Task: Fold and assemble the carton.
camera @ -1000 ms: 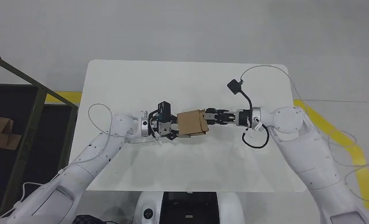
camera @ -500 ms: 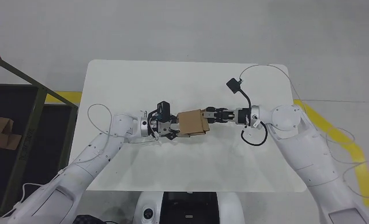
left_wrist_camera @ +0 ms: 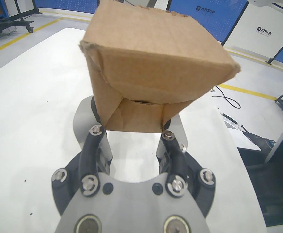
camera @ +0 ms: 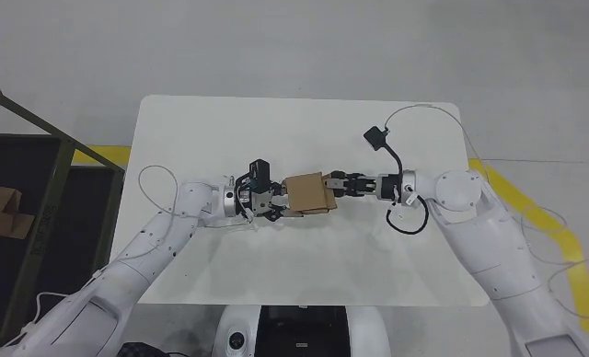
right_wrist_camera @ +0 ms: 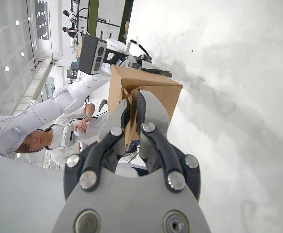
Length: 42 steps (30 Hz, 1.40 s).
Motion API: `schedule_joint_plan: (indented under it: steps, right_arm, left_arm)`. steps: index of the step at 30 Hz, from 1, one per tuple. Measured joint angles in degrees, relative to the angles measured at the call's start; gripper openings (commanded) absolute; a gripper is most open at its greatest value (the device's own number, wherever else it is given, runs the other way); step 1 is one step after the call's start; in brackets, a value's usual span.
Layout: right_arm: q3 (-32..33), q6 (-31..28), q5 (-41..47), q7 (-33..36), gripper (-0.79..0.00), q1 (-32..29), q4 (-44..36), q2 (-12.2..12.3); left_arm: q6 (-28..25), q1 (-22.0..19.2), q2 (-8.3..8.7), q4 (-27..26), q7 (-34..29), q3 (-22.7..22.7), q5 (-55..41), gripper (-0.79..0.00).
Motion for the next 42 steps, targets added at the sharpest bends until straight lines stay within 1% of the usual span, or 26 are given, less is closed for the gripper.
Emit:
schedule_joint_plan:
  steps: [15, 19, 21, 22, 24, 28, 33, 36, 40, 42]
  right_arm:
    - [-2.12, 1.33, -0.22, -1.19, -0.754, 1.25, -1.28, -0.60]
    - [-2.91, 1.96, -0.15, -2.24, -0.727, 1.81, -1.13, -0.92]
    - [-3.25, 2.01, -0.21, -2.42, -0.637, 1.89, -1.13, -1.02]
    - [-3.36, 1.98, -0.21, -2.46, -0.570, 1.81, -1.21, -1.05]
    - [-3.23, 1.75, -0.24, -2.47, -0.533, 1.51, -1.42, -1.01]
    - [-1.55, 1.00, -0.22, -2.79, -0.520, -0.09, -2.51, -0.55]
    - [1.19, 0.33, -0.30, -2.98, -0.526, -2.58, -5.13, 0.20]
    - [2.72, -0.05, -0.53, -3.03, -0.539, -4.06, -6.85, 0.63]
    - [4.37, -0.62, -0.94, -2.91, -0.594, -6.16, -9.31, 1.13]
    - [4.85, -0.83, -1.14, -2.79, -0.600, -6.97, -10.25, 1.31]
  left_arm:
    - [-0.35, 0.05, -0.38, -0.05, -1.57, 0.34, 0.72, -0.505]
    - [-0.41, 0.14, -0.40, -0.23, -1.59, 0.24, 0.98, -0.508]
    - [-0.45, 0.20, -0.41, -0.21, -1.53, 0.17, 0.99, -0.505]
    - [-0.54, 0.22, -0.41, -0.14, -1.51, 0.12, 0.92, -0.505]
    - [-0.68, 0.23, -0.43, 0.04, -1.48, -0.01, 0.68, -0.505]
    - [-1.14, 0.14, -0.48, 0.57, -1.60, -0.15, -0.34, -0.505]
    - [-1.12, -0.05, -0.54, 0.91, -2.22, 0.06, -1.18, -0.502]
    - [-1.12, -0.16, -0.56, 0.98, -2.48, 0.20, -1.49, -0.502]
    - [-1.12, -0.24, -0.56, 1.14, -2.79, 0.37, -2.04, -0.499]
    - [-1.12, -0.28, -0.57, 1.18, -2.93, 0.43, -2.28, -0.499]
